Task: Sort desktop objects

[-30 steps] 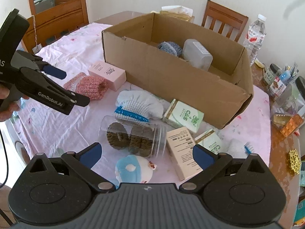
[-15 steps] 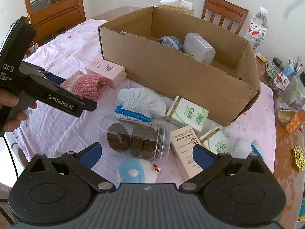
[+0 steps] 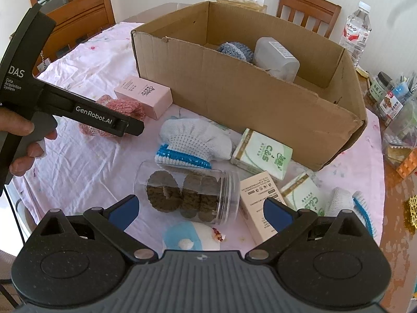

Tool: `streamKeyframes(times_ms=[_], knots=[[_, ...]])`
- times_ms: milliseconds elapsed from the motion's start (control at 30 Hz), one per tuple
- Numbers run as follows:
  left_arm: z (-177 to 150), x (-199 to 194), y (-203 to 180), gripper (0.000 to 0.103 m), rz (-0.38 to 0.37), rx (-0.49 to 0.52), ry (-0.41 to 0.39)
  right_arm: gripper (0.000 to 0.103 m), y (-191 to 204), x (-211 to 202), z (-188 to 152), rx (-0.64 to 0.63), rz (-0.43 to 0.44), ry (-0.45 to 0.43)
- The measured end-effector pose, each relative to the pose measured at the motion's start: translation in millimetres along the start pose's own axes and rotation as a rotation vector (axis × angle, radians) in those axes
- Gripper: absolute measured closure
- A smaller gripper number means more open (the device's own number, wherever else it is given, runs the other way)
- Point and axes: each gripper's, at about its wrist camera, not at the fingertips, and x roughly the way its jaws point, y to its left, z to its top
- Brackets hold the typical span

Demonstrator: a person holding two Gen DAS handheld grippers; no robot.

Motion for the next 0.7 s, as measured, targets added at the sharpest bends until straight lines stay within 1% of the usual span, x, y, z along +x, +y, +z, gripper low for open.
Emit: streamKeyframes(times_ms=[33,67,467,700], knots=[[0,0,0,0.013,0.005,0.009,-0.004,0.000,0,1,0,0.000,0.003,0.002],[0,0,0,0.014,0.005,0.019,-0.006,0.000,1,2,1,0.000,0.005,0.005],[1,-1,4,0.014,-0.019,0.042,-0.003,0.000,14,23,11,-0.011,0.027,0.033],[3,1,2,0.014,-0.022,0.069,-0.006,0.000,18,33,17,-0.013,0.004,0.052]])
